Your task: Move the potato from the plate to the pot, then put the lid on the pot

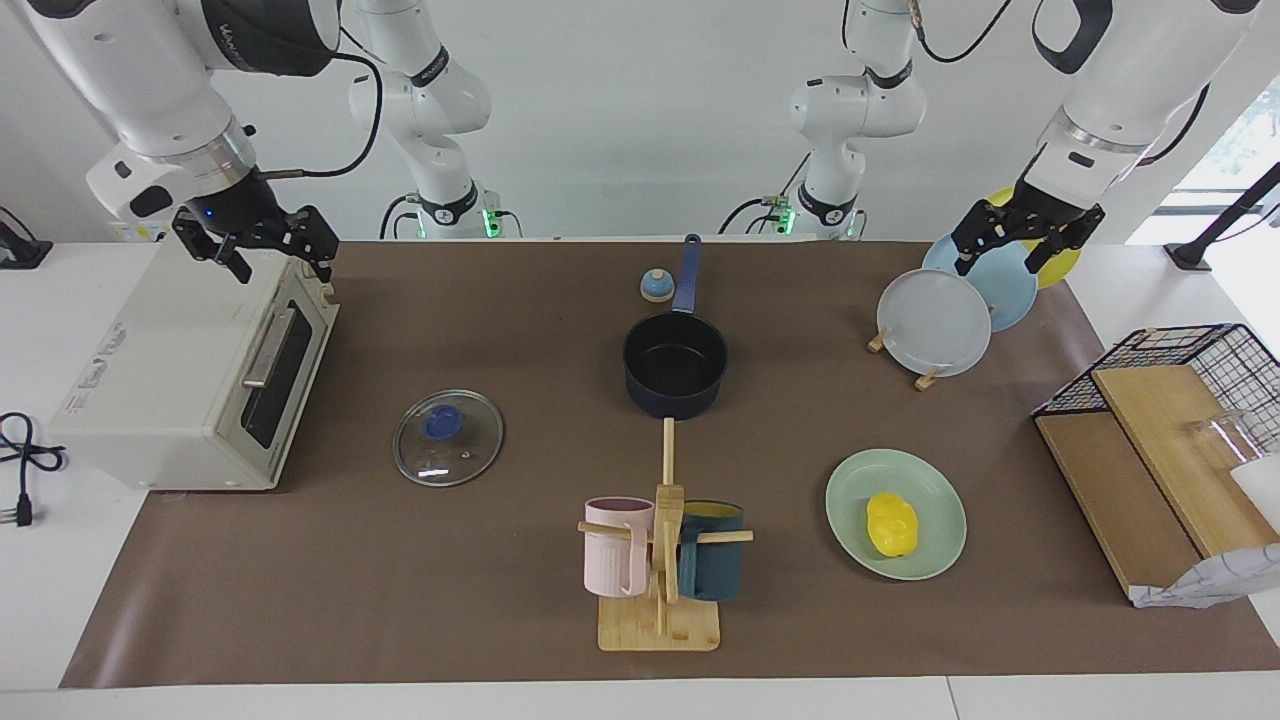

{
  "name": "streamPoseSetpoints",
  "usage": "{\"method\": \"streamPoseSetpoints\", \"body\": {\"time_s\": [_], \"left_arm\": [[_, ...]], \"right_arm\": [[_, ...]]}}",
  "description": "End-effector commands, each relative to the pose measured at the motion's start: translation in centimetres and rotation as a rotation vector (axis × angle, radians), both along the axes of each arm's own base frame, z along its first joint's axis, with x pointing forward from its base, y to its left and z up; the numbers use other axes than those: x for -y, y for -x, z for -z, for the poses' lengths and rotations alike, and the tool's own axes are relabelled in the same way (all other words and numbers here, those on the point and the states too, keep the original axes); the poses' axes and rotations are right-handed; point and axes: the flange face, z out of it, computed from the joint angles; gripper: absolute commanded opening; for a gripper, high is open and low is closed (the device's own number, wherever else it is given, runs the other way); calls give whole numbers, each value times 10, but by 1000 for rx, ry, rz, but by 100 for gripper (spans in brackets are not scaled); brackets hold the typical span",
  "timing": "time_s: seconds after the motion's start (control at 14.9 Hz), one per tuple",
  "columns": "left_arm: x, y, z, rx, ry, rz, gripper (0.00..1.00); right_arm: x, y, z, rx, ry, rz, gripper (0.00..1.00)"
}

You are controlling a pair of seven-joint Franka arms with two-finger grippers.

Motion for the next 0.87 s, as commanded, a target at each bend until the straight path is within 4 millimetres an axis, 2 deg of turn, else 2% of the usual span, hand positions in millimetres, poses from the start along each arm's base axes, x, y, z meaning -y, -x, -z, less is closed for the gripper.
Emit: {"method": "streamPoseSetpoints", "body": {"time_s": [0.0,0.47,0.67,0.8], "left_arm": [[-1,2,-4,1,-9,-10,100],[4,3,3,16,-4,-1,100],[11,-11,6,61,-3,6,100],[28,-46,33,25,5,24,100]], "right_arm": [[3,1,-2,-9,-9,-7,100],[3,1,-2,-9,-8,1,100],[-1,2,-1,-15,-11,-11,100],[-2,2,-1,-15,-10,-10,100]]}}
